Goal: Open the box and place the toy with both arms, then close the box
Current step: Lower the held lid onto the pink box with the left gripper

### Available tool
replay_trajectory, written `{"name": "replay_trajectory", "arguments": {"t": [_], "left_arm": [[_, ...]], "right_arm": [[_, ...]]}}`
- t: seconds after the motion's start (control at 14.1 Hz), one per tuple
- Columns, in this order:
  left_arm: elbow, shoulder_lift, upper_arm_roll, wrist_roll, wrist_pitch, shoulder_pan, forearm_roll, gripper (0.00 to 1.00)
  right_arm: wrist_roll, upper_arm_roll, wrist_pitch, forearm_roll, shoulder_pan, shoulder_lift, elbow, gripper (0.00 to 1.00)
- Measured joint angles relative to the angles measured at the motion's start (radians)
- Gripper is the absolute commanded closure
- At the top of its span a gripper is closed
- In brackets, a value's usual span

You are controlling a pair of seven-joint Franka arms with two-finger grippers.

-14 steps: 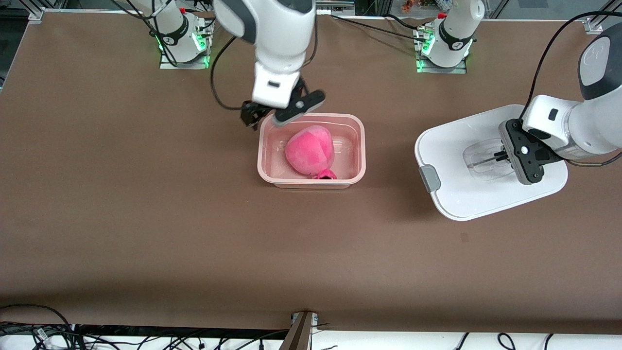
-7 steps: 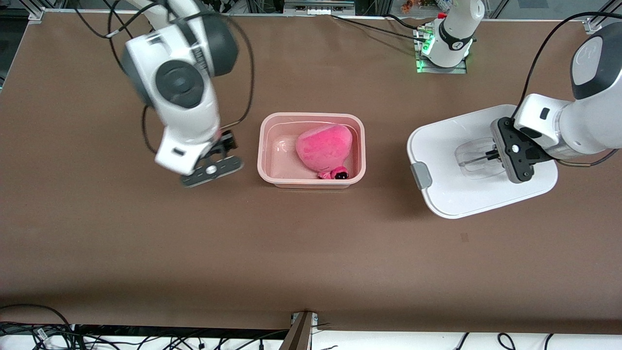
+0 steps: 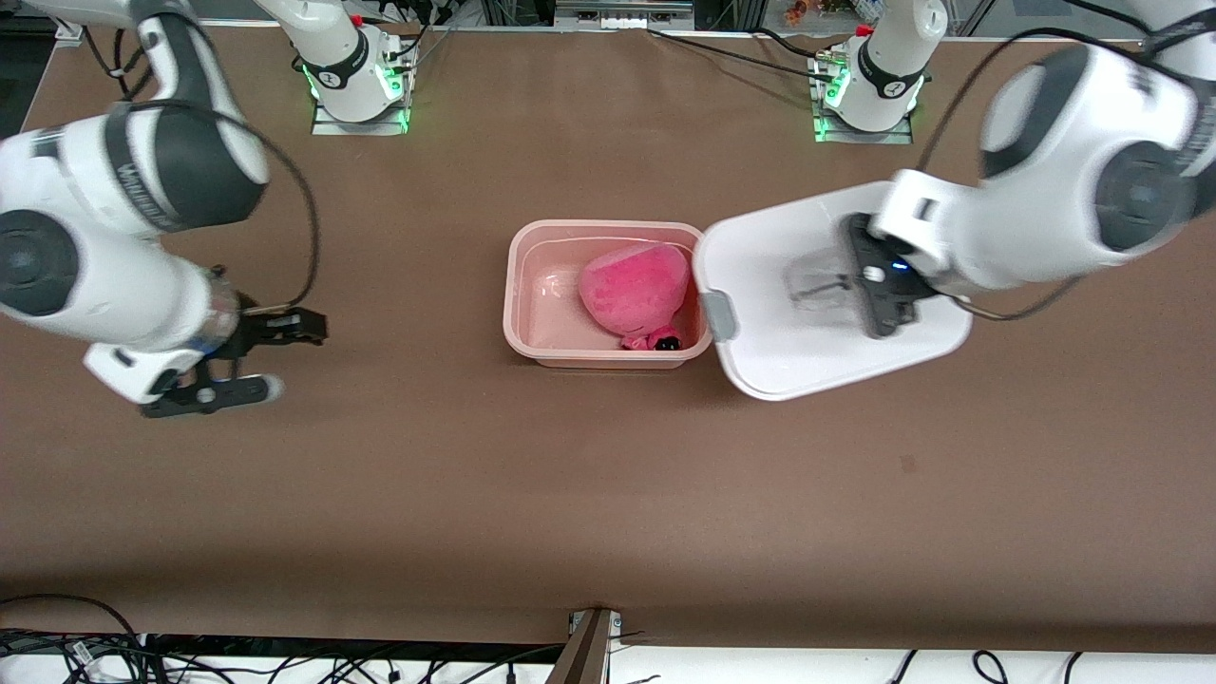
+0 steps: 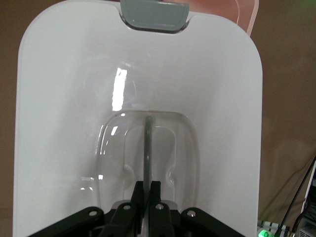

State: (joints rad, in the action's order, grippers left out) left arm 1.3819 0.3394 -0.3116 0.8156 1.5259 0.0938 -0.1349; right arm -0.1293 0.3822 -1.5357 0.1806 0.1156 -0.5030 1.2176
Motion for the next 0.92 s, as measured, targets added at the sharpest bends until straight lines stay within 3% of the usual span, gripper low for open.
{"name": "replay_trajectory", "arguments": {"t": [0.36, 0.64, 0.92], "left_arm": [[0.007, 0.066, -0.003, -0.175, 0.149, 0.228, 0.0, 1.0], [0.008, 0.182, 0.0, -0.189, 0.257, 0.323, 0.002, 1.0], [0.007, 0.229, 0.004, -0.197, 0.338, 0.359, 0.05, 1.0]], "right_arm": [[0.01, 0.001, 0.039, -0.047, 0.163, 0.002, -0.003, 0.0], [0.015, 0.001, 0.05, -0.055, 0.2, 0.018, -0.008, 0.0], [0.014, -0.015, 0.057, -0.053, 0.206, 0.068, -0.01, 0.0]]}}
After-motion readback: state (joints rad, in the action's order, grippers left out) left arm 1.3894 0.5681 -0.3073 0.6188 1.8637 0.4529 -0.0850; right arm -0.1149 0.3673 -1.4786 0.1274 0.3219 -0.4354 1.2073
